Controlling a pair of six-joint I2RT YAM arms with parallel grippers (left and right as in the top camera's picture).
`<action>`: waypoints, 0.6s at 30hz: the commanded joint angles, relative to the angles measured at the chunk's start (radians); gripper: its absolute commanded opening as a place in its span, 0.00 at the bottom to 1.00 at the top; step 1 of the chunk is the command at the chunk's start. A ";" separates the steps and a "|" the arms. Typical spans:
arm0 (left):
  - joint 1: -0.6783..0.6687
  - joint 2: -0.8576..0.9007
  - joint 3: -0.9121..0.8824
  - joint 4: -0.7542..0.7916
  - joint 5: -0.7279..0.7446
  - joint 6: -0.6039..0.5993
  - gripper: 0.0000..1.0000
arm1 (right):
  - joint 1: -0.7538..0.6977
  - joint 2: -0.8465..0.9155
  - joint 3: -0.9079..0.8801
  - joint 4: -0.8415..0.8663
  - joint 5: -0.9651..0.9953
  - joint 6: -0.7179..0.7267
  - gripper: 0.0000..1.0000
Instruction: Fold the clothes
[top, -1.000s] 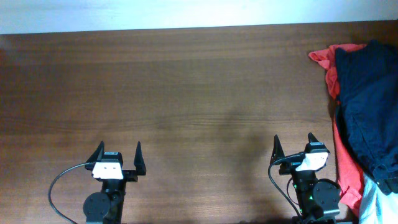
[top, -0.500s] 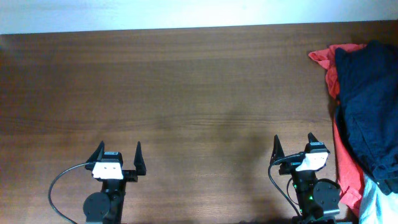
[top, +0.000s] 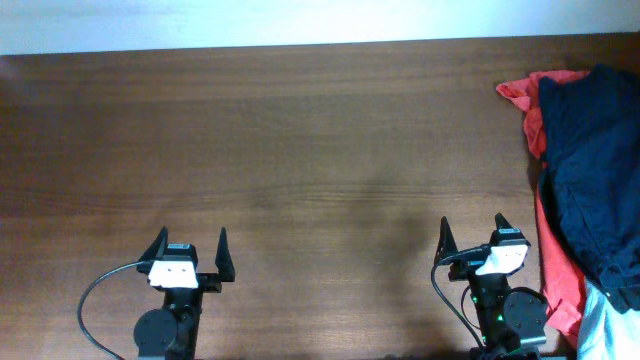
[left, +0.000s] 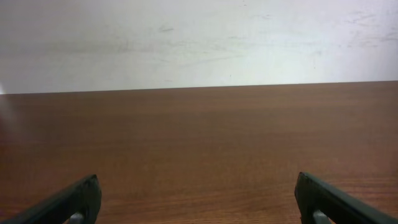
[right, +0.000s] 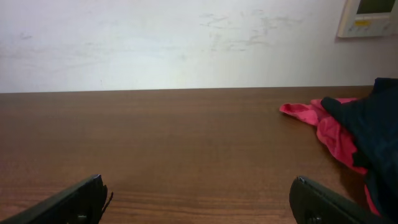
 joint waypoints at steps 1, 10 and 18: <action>0.005 -0.002 -0.004 -0.004 -0.010 0.015 0.99 | 0.005 -0.010 -0.005 -0.008 0.016 0.008 0.98; 0.005 -0.002 -0.004 -0.004 -0.010 0.015 0.99 | 0.005 -0.010 -0.005 -0.007 0.024 0.008 0.99; 0.005 -0.002 -0.004 -0.004 -0.010 0.015 0.99 | 0.005 -0.010 -0.005 -0.007 0.024 0.008 0.99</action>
